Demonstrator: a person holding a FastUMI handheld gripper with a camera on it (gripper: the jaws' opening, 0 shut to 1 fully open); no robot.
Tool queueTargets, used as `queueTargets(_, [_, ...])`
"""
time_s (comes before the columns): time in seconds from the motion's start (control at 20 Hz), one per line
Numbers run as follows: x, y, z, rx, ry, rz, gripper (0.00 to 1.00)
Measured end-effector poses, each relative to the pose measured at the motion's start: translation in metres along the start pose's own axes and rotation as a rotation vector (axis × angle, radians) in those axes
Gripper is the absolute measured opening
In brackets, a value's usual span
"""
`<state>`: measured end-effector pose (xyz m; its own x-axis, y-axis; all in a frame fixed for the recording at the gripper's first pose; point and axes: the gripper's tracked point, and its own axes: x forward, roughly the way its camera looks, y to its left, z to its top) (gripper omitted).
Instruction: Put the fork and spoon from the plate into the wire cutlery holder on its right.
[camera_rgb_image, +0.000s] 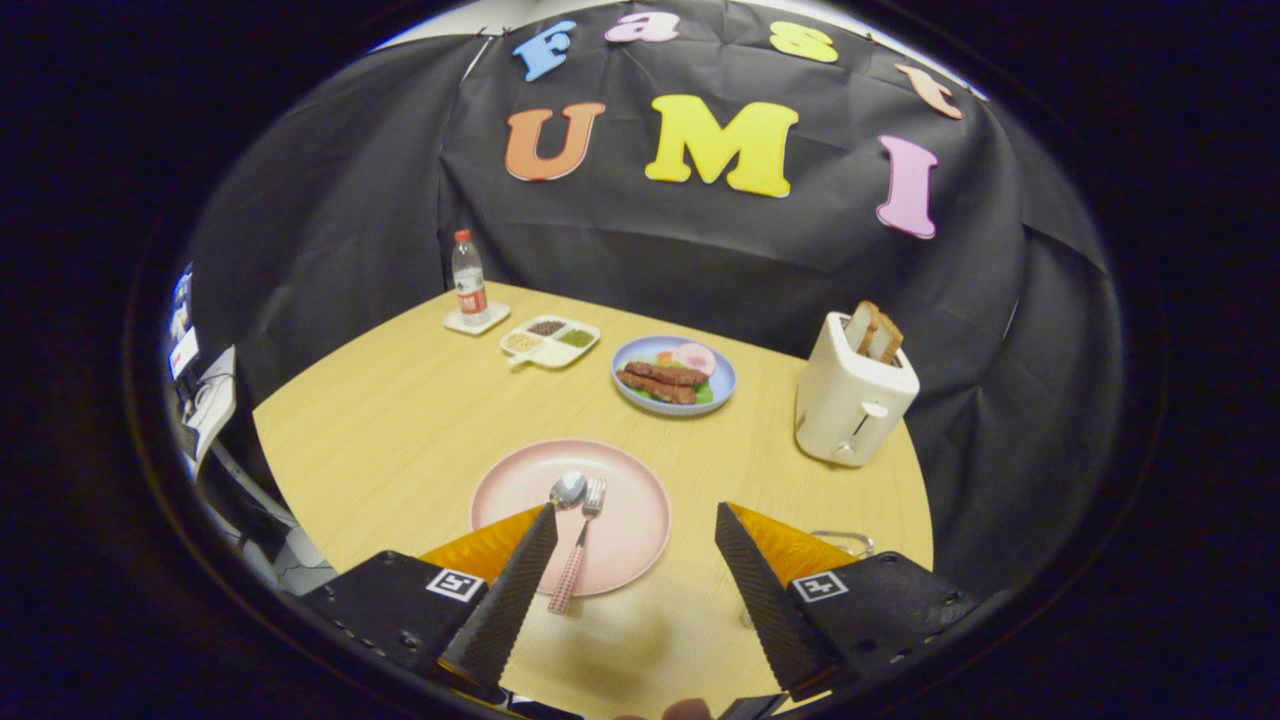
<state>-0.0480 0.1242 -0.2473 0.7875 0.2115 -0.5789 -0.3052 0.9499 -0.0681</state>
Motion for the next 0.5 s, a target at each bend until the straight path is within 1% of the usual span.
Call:
queueTargets(0.2, [0.025,0.025,-0.032,0.015,0.107,-0.010,0.96])
queueTargets(0.3, [0.037,0.034,-0.044,0.031,0.154,-0.014,0.93])
queueTargets(0.35, [0.042,0.038,-0.049,0.039,0.172,-0.019,0.90])
queueTargets(0.4, [0.047,0.041,-0.054,0.046,0.184,-0.023,0.81])
queueTargets(0.5, [0.054,0.043,-0.066,0.051,0.218,-0.038,0.78])
